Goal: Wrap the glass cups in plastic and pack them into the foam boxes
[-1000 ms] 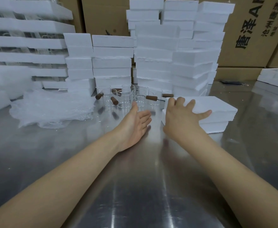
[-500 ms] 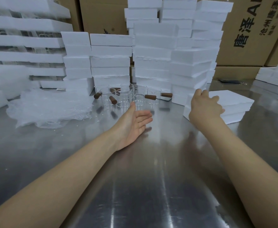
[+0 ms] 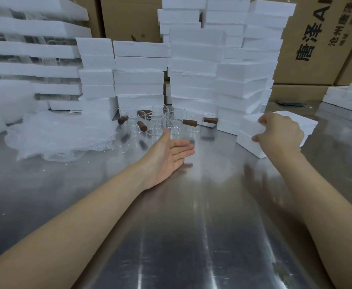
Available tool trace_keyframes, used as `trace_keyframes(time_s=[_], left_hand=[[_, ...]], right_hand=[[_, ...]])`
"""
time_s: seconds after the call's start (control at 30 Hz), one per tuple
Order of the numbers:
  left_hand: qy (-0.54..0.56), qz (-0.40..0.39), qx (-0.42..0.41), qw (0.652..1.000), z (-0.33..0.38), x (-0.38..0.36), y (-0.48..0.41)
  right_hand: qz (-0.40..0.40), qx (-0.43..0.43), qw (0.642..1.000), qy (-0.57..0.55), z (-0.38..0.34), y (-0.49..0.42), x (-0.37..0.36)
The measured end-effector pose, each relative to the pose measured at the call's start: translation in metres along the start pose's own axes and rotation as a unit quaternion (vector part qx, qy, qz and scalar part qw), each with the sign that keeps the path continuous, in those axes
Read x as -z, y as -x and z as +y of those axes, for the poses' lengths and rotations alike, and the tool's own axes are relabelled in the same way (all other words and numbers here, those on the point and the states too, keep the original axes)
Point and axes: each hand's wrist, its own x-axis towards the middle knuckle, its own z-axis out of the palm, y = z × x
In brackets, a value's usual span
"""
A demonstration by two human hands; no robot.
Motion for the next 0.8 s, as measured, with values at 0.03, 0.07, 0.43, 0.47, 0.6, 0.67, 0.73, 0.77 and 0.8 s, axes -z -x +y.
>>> trace_keyframes(time_s=[0.03, 0.07, 0.43, 0.47, 0.6, 0.67, 0.73, 0.77, 0.8], left_hand=[[0.000, -0.001, -0.001, 1.000, 0.000, 0.001, -0.001], [0.000, -0.003, -0.002, 1.000, -0.001, 0.001, -0.001], [-0.343, 0.224, -0.203, 0.889, -0.003, 0.015, -0.013], [-0.376, 0.260, -0.223, 0.861, -0.003, 0.018, -0.014], [-0.430, 0.254, -0.256, 0.827, -0.007, 0.020, -0.022], [-0.433, 0.240, -0.261, 0.829, -0.008, 0.021, -0.024], [-0.414, 0.250, -0.253, 0.838, -0.006, 0.022, -0.025], [-0.400, 0.255, -0.245, 0.845, -0.006, 0.023, -0.025], [-0.384, 0.257, -0.238, 0.854, -0.005, 0.022, -0.025]], right_hand=[[0.003, 0.000, 1.000, 0.012, -0.001, 0.000, 0.000], [0.008, 0.002, 1.000, 0.029, -0.002, 0.001, 0.000], [0.156, 0.109, 0.982, 0.019, -0.016, 0.012, -0.021], [0.159, 0.131, 0.978, 0.006, -0.022, 0.008, -0.020], [0.111, 0.142, 0.983, -0.044, -0.054, -0.035, -0.010], [0.096, 0.125, 0.984, -0.079, -0.072, -0.061, -0.004], [0.085, 0.134, 0.985, -0.072, -0.086, -0.082, -0.002], [0.080, 0.143, 0.985, -0.060, -0.090, -0.091, -0.001], [0.070, 0.148, 0.985, -0.048, -0.092, -0.098, -0.002]])
